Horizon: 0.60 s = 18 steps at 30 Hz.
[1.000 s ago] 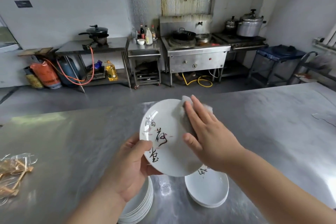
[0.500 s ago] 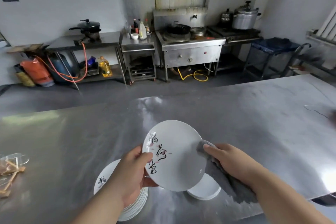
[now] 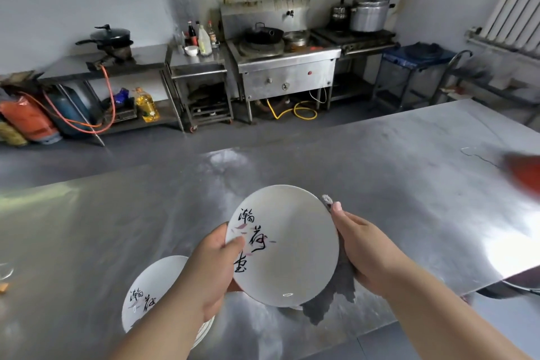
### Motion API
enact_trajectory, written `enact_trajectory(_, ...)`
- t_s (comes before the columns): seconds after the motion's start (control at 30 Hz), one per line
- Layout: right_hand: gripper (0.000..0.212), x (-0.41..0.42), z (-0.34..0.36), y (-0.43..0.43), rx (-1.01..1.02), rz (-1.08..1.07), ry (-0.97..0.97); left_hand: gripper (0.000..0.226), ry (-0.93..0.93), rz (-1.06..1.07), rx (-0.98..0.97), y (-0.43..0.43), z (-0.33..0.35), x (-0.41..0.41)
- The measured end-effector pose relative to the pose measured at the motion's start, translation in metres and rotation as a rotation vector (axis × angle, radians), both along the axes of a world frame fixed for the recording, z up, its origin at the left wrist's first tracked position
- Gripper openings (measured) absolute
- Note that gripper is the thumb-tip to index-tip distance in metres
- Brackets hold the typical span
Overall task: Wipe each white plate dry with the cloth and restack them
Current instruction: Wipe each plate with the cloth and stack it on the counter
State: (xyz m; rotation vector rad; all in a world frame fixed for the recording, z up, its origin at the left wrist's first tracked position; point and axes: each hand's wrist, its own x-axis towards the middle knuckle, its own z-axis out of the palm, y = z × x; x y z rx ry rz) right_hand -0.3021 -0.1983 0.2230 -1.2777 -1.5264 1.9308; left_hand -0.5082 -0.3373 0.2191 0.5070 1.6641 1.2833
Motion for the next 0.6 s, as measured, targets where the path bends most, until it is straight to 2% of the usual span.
enact_trajectory(0.1, 0.054, 0.012, -0.001, 0.006, 0.472, 0.165, -0.403, 0.037, 0.125, -0.010, -0.055, 0.003, 0.001, 0.001)
enact_trajectory(0.13, 0.050, 0.015, -0.003, 0.010, 0.560, 0.210, -0.491, 0.035, 0.180, -0.028, -0.091, 0.003, 0.001, 0.001)
enact_trajectory(0.2, 0.047, 0.018, -0.006, 0.018, 0.587, 0.290, -0.569, 0.027, 0.341, -0.121, -0.204, 0.004, 0.002, 0.000)
enact_trajectory(0.27, 0.047, 0.019, -0.008, 0.024, 0.567, 0.340, -0.610, 0.021, 0.553, -0.317, -0.373, 0.004, 0.006, -0.002)
enact_trajectory(0.33, 0.046, 0.017, -0.007, 0.030, 0.593, 0.345, -0.636, 0.025, 0.635, -0.477, -0.461, 0.007, 0.010, -0.002)
enact_trajectory(0.4, 0.044, 0.015, -0.003, 0.033, 0.653, 0.311, -0.638, 0.039, 0.584, -0.429, -0.443, 0.012, 0.015, -0.002)
enact_trajectory(0.47, 0.040, 0.013, 0.000, 0.032, 0.762, 0.225, -0.581, 0.058, 0.445, -0.281, -0.382, 0.015, 0.021, -0.002)
enact_trajectory(0.53, 0.033, 0.010, 0.003, 0.024, 0.839, 0.068, -0.411, 0.080, 0.257, -0.163, -0.295, 0.017, 0.026, 0.003)
enact_trajectory(0.6, 0.026, 0.006, 0.007, 0.010, 0.781, -0.069, -0.126, 0.108, -0.058, -0.053, -0.100, 0.018, 0.027, 0.005)
